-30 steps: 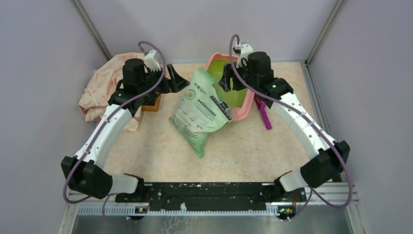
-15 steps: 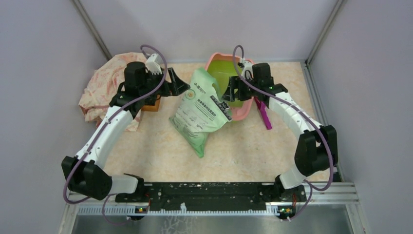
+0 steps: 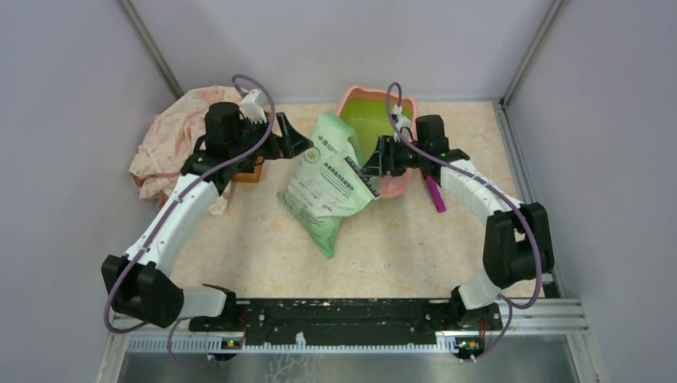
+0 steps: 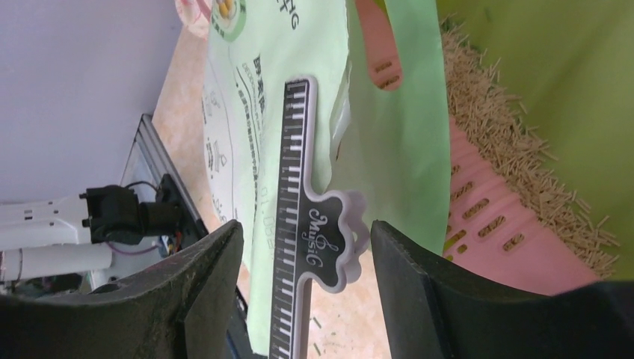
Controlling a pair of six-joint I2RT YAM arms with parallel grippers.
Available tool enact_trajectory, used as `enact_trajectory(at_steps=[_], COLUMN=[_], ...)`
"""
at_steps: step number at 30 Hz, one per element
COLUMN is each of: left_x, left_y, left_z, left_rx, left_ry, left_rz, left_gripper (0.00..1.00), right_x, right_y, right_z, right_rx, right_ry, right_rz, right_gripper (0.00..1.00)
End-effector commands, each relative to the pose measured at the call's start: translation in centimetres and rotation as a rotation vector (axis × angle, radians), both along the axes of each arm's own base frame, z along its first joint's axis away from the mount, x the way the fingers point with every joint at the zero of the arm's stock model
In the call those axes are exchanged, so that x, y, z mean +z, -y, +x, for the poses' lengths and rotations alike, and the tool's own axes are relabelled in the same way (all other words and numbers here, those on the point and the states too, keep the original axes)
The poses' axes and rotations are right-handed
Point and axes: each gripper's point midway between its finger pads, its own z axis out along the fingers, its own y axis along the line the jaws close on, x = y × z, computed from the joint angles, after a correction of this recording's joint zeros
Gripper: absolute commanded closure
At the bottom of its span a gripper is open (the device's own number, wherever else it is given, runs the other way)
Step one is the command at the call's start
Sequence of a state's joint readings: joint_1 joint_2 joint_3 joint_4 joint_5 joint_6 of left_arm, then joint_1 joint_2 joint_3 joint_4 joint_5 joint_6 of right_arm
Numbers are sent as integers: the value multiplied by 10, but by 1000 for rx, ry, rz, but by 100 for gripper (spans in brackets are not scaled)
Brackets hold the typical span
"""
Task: Fill the litter box with clean litter
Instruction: Remove the clamp from the cat litter bag.
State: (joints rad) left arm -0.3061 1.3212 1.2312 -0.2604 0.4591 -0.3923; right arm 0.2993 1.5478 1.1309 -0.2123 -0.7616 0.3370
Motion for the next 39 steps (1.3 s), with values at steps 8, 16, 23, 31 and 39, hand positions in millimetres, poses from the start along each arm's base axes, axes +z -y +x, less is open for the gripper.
enact_trajectory(at_steps=[8,16,23,31,39], left_x=[5,5,5,5,5], left_y=[6,8,10,11,12], left_z=[-8,-11,-12,-13,-13], left_rx=[-25,-27,-31,-34,-36], left_ry=[19,21,19,19,19], left_rz=[-22,-22,-23,-19,-13], left_gripper=[1,1,1,1,1], right_x=[13,14,2,13,32], right_y=[-11,-13,-10,-14,-17], right_z=[-8,-15,-13,-10,-10], right_rx=[63,80,52,55,78], right_ry=[39,23,2,19,54], right_rz=[85,114,88,144,183], right_gripper=[45,48,42,52,53])
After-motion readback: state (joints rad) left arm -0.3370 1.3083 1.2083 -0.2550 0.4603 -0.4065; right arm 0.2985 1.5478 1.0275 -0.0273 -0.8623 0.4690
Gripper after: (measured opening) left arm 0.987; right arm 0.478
